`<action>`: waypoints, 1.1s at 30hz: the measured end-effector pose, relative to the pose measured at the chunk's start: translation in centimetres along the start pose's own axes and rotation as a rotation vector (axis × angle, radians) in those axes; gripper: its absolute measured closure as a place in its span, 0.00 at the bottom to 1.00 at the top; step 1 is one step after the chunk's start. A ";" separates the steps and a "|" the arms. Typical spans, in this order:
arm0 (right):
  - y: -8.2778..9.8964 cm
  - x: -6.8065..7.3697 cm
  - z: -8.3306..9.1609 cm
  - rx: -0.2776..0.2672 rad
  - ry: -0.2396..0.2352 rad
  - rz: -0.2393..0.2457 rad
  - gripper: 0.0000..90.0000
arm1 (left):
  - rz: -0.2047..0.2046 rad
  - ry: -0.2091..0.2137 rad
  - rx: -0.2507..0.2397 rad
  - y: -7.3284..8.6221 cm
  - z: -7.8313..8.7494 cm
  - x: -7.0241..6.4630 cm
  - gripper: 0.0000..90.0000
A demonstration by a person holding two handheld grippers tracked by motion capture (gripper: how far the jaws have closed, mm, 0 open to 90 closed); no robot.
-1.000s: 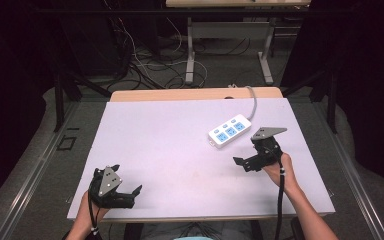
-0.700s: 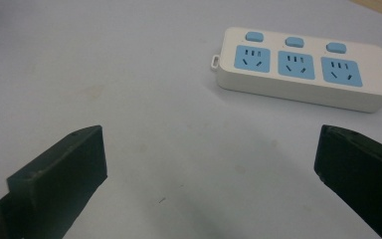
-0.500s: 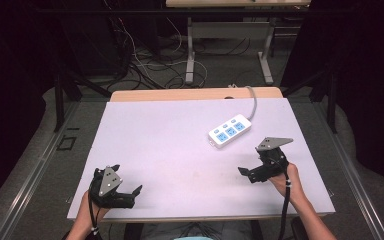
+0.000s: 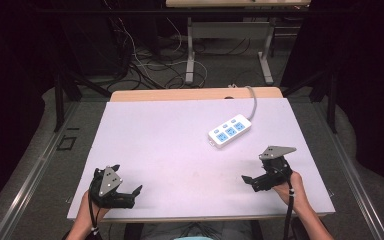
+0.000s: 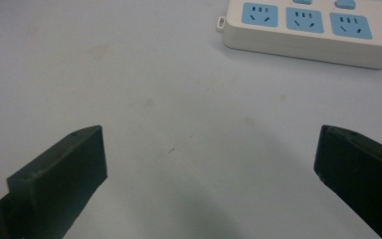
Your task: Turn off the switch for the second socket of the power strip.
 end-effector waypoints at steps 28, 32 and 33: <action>2.8 0.9 1.3 -0.028 0.045 -0.011 0.00 | 0.000 -0.002 0.003 0.0 -0.1 0.0 0.01; 2.9 0.9 1.2 -0.010 0.042 -0.009 0.00 | 0.000 -0.001 0.005 0.1 -0.1 -0.1 0.01; 2.9 0.9 1.2 -0.011 0.043 -0.011 0.00 | -0.001 -0.001 0.005 0.1 -0.1 -0.1 0.01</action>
Point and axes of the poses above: each handheld gripper's, and its own axes: z roughly backward along the jaws, y roughly out of its underside, x roughly to its left, the point moved 6 cm from there along -z, roughly forward along the jaws, and after that the axes turned 8 degrees about -y, right-handed, at the moved point
